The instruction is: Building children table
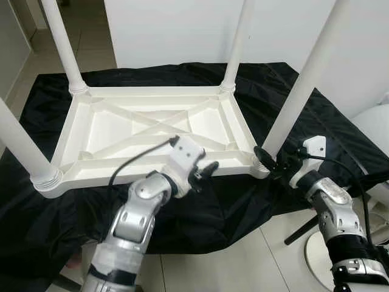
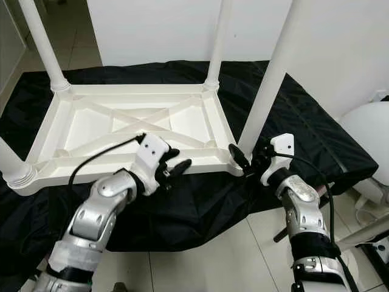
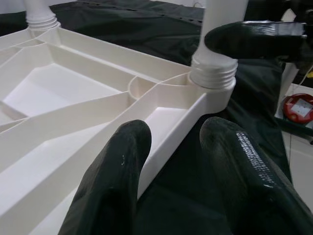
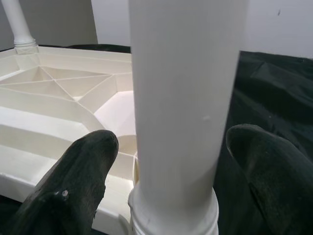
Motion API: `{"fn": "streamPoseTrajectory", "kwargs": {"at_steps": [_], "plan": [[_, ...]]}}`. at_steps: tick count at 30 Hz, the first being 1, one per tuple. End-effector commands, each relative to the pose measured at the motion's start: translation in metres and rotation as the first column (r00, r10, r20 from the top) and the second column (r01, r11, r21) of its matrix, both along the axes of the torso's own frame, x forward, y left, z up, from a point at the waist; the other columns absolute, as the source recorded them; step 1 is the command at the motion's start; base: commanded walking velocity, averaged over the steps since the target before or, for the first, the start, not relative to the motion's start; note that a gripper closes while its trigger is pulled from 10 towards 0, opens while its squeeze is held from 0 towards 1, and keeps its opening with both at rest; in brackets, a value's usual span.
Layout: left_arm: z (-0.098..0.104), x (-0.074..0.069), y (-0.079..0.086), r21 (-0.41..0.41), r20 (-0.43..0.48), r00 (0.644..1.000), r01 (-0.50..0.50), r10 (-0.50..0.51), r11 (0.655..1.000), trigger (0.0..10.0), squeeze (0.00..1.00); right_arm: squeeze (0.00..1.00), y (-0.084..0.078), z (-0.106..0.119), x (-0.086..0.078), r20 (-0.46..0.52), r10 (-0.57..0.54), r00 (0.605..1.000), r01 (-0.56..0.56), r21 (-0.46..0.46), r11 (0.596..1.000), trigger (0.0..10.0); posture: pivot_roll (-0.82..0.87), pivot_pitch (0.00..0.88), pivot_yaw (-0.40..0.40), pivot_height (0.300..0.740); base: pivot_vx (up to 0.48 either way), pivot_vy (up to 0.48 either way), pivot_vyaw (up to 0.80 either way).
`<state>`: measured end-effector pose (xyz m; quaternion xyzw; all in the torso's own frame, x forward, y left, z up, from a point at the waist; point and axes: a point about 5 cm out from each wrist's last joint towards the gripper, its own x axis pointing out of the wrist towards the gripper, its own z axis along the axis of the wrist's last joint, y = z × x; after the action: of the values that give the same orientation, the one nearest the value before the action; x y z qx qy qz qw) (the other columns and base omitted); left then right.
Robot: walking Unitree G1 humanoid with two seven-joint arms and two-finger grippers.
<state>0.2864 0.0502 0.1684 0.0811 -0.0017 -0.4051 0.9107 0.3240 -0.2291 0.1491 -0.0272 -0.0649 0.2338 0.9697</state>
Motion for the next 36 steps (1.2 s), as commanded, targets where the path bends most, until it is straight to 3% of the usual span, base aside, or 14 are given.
{"fn": "streamPoseTrajectory", "kwargs": {"at_steps": [1, 3, 5, 10, 11, 13, 14, 15, 16, 17, 31, 32, 33, 36], "plan": [[0.003, -0.003, -0.002, 0.008, 0.037, 0.999, 0.009, -0.010, 1.000, 10.0, 0.00, 0.00, -0.005, 0.004, 0.001, 0.015, -0.006, 1.000, 0.006, -0.008, 1.000, 10.0, -0.07, 0.039, -0.038, 0.740, 0.000, 0.000, 0.00], [0.004, -0.014, -0.008, -0.001, 0.057, 0.992, 0.117, -0.116, 0.993, 10.0, 0.00, 0.00, -0.010, 0.006, 0.005, 0.014, 0.002, 1.000, -0.001, -0.038, 0.999, 10.0, -0.05, 0.035, -0.045, 0.740, 0.000, 0.000, 0.00], [0.003, -0.018, -0.011, -0.007, 0.035, 0.988, 0.153, -0.153, 0.988, 10.0, 0.00, 0.00, -0.012, 0.007, 0.007, 0.011, 0.005, 1.000, -0.004, -0.045, 0.999, 10.0, -0.05, 0.035, -0.045, 0.740, 0.000, 0.000, 0.00], [0.002, -0.021, -0.020, -0.087, -0.079, 0.982, 0.163, -0.170, 0.983, 10.0, 0.00, 0.00, -0.015, 0.010, 0.013, -0.009, 0.022, 1.000, -0.023, -0.078, 0.997, 10.0, -0.05, 0.037, -0.043, 0.740, 0.000, 0.000, 0.00], [0.003, -0.020, -0.022, -0.100, -0.090, 0.983, 0.152, -0.161, 0.983, 10.0, 0.00, 0.00, -0.015, 0.011, 0.015, -0.013, 0.027, 1.000, -0.028, -0.082, 0.996, 6.9, -0.04, 0.047, -0.041, 0.740, 0.000, 0.000, 0.00], [0.004, -0.019, -0.023, -0.108, -0.097, 0.984, 0.141, -0.152, 0.984, 10.0, 0.00, 0.00, -0.015, 0.011, 0.016, -0.014, 0.032, 0.999, -0.033, -0.092, 0.995, 6.9, -0.04, 0.047, -0.041, 0.740, 0.000, 0.000, 0.00], [0.004, -0.019, -0.025, -0.115, -0.105, 0.984, 0.132, -0.145, 0.984, 10.0, 0.00, 0.00, -0.013, 0.012, 0.018, -0.017, 0.035, 0.999, -0.037, -0.093, 0.995, 3.7, -0.04, 0.052, -0.045, 0.740, 0.000, 0.000, 0.00], [0.004, -0.019, -0.025, -0.115, -0.105, 0.984, 0.132, -0.145, 0.984, 10.0, 0.00, 0.00, -0.013, 0.012, 0.018, -0.017, 0.035, 0.999, -0.037, -0.093, 0.995, 3.7, -0.04, 0.052, -0.045, 0.740, 0.000, 0.000, 0.00], [0.004, -0.018, -0.025, -0.120, -0.110, 0.984, 0.127, -0.141, 0.985, 10.0, 0.00, 0.00, -0.012, 0.012, 0.019, -0.019, 0.037, 0.999, -0.039, -0.092, 0.995, 1.2, -0.04, 0.052, -0.047, 0.740, 0.000, 0.000, 0.00], [0.003, -0.017, -0.025, -0.116, -0.112, 0.986, 0.113, -0.126, 0.987, 10.0, 0.00, 0.00, -0.009, 0.010, 0.020, -0.029, 0.046, 0.999, -0.048, -0.091, 0.995, 0.0, -0.04, 0.049, -0.050, 0.740, 0.000, 0.000, 0.00], [0.001, -0.011, -0.027, -0.077, -0.118, 0.989, 0.085, -0.094, 0.993, 10.0, 0.00, 0.00, 0.013, -0.013, 0.018, -0.089, 0.102, 0.991, -0.107, -0.052, 0.993, 0.0, -0.03, 0.068, -0.056, 0.740, 0.000, 0.000, 0.00], [0.001, -0.010, -0.028, -0.076, -0.116, 0.989, 0.085, -0.093, 0.993, 10.0, 0.00, 0.00, 0.017, -0.014, 0.017, -0.084, 0.097, 0.992, -0.101, -0.045, 0.994, 2.2, -0.03, 0.068, -0.056, 0.740, 0.000, 0.000, 0.00], [0.002, -0.009, -0.029, -0.076, -0.112, 0.990, 0.082, -0.090, 0.994, 10.0, 0.00, 0.00, 0.021, -0.014, 0.016, -0.076, 0.084, 0.993, -0.087, -0.030, 0.996, 10.0, -0.03, 0.070, -0.057, 0.740, 0.000, 0.000, 0.00], [0.003, -0.006, -0.027, -0.068, -0.104, 0.992, 0.066, -0.073, 0.995, 10.0, 0.00, 0.00, 0.026, -0.012, 0.016, -0.060, 0.030, 0.998, -0.030, -0.004, 1.000, 10.0, -0.03, 0.071, -0.054, 0.740, 0.000, 0.000, 0.00]]}}
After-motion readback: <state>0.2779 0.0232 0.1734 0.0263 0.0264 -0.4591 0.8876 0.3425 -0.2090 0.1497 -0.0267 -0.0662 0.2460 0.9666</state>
